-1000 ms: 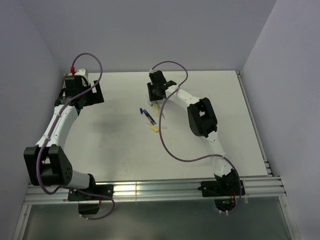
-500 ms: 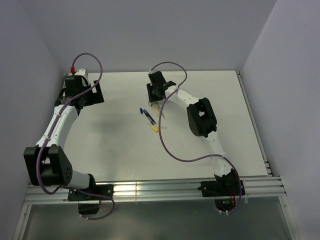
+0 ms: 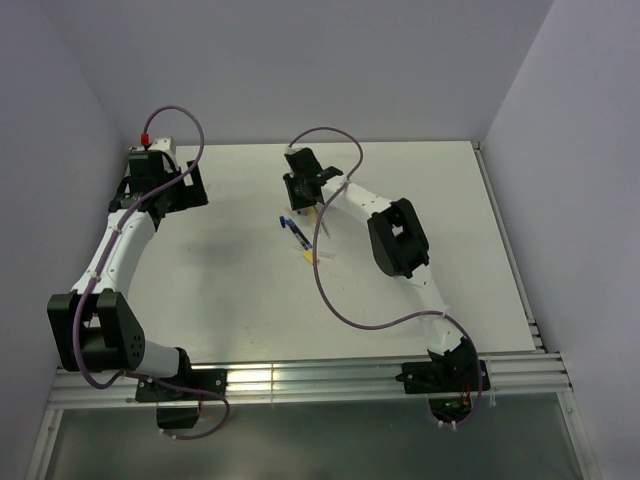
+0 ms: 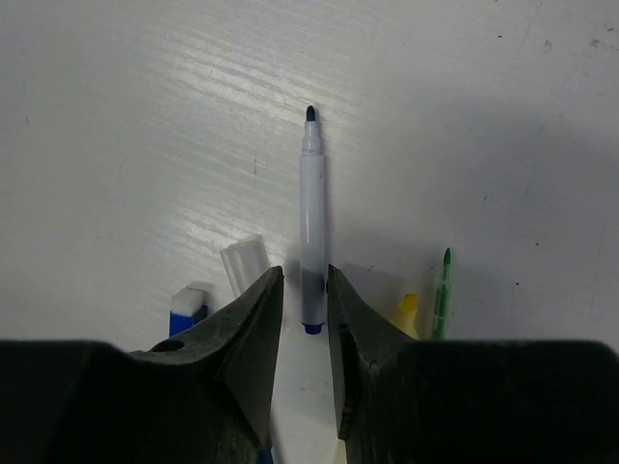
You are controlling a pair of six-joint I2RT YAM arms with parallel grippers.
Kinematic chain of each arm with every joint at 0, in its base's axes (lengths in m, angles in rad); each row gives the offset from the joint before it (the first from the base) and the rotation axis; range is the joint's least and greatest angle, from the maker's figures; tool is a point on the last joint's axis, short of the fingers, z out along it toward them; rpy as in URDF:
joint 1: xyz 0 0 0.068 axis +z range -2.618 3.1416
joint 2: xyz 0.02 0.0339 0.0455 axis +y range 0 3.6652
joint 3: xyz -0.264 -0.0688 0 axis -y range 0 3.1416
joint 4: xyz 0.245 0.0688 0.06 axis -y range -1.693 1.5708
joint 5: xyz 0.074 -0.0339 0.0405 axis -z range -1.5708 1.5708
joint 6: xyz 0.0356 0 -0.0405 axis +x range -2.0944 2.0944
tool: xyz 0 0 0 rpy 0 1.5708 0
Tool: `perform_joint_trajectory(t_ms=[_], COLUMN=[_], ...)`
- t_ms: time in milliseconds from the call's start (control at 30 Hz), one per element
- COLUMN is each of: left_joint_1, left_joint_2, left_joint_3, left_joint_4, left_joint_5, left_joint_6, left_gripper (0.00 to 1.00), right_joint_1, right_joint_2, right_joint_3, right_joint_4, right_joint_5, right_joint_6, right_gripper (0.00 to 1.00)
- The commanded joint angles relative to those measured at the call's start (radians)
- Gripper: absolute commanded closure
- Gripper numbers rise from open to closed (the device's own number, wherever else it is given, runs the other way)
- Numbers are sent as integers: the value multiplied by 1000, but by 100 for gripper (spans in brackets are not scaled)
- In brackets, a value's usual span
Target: Insert the pens into the pen caps
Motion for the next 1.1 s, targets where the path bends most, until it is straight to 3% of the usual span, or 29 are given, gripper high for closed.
perform_joint_trajectory(t_ms=[0, 333, 467, 767, 900, 1000, 1033, 1067], left_joint_1=[6, 6, 6, 14, 32, 54, 55, 55], left_joint_2=[-28, -18, -2, 0, -28, -78, -98, -135], left_joint_3=[13, 26, 50, 127, 184, 159, 135, 83], left_joint_4=[26, 9, -10, 3, 31, 110, 203, 248], left_joint_5=[20, 50, 56, 21, 116, 292, 346, 451], left_joint_6=[-5, 14, 21, 19, -59, -131, -142, -156], left_gripper=[0, 0, 0, 1, 4, 7, 7, 3], right_joint_1=[5, 3, 3, -29, -55, -79, -89, -92], right_joint_2=[13, 59, 70, -92, -252, -393, -430, -460], right_joint_3=[28, 97, 135, 190, 151, 34, -33, -61], right_joint_4=[-13, -121, -139, -9, 31, 92, 112, 144], right_joint_5=[38, 10, 9, -37, -180, -385, -431, -477], right_joint_6=[-12, -39, -67, -162, -177, -150, -122, -108], right_gripper=[68, 75, 100, 100, 100, 100, 100, 100])
